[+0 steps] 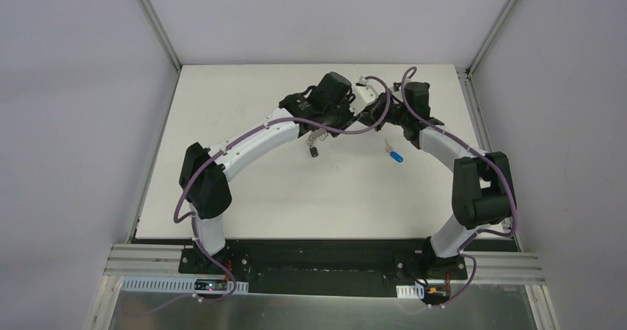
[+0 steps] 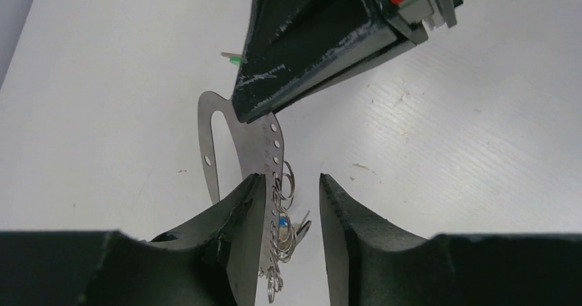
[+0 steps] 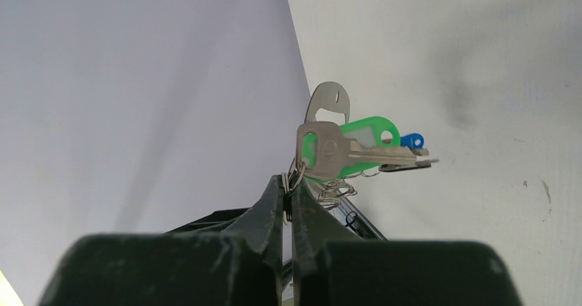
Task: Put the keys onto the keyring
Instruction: Adjust the keyring.
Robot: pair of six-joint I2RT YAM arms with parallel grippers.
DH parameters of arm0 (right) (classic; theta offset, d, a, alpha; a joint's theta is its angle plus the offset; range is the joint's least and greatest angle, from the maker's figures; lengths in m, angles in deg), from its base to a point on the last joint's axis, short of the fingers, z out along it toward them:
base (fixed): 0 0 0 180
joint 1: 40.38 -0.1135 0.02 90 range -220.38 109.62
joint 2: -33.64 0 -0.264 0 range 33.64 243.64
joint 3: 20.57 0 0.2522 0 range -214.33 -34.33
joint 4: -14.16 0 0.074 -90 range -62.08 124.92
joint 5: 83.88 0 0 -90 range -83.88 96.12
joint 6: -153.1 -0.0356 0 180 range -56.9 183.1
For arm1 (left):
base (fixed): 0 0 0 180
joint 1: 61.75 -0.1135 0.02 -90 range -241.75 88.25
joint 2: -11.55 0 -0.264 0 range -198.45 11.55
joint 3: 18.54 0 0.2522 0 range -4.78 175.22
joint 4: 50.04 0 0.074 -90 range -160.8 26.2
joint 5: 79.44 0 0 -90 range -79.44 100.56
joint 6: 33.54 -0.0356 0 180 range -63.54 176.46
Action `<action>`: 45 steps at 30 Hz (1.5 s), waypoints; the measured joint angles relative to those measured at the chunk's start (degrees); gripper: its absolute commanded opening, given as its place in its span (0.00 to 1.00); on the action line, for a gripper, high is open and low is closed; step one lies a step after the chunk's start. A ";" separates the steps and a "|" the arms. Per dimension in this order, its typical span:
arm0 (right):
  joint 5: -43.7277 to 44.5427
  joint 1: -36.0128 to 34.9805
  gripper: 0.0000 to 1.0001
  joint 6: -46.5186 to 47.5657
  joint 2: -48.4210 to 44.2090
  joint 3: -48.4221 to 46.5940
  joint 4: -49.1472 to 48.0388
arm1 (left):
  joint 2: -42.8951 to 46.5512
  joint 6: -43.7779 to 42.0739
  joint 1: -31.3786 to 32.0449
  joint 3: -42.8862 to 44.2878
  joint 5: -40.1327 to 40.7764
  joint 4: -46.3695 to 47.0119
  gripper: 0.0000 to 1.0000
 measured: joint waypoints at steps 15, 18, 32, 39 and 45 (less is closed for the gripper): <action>0.17 0.35 0.00 0.39 0.00 1.64 0.00 | 0.11 -26.38 9.14 -13.20 21.94 13.70 0.40; 0.15 0.35 0.00 0.39 0.00 1.64 -0.33 | 0.11 -28.89 9.38 -13.86 24.79 17.59 0.31; -0.07 0.33 0.00 0.33 0.00 1.64 -0.81 | 2.40 -25.92 6.10 -12.57 18.56 12.61 0.19; 0.07 0.74 0.00 -0.09 -0.02 1.77 -1.70 | 2.69 -14.29 -1.44 -4.09 6.29 0.46 0.22; 0.04 1.09 0.00 -0.09 -0.02 1.86 -1.33 | 2.69 -7.85 -6.75 -3.13 -2.21 -5.27 0.31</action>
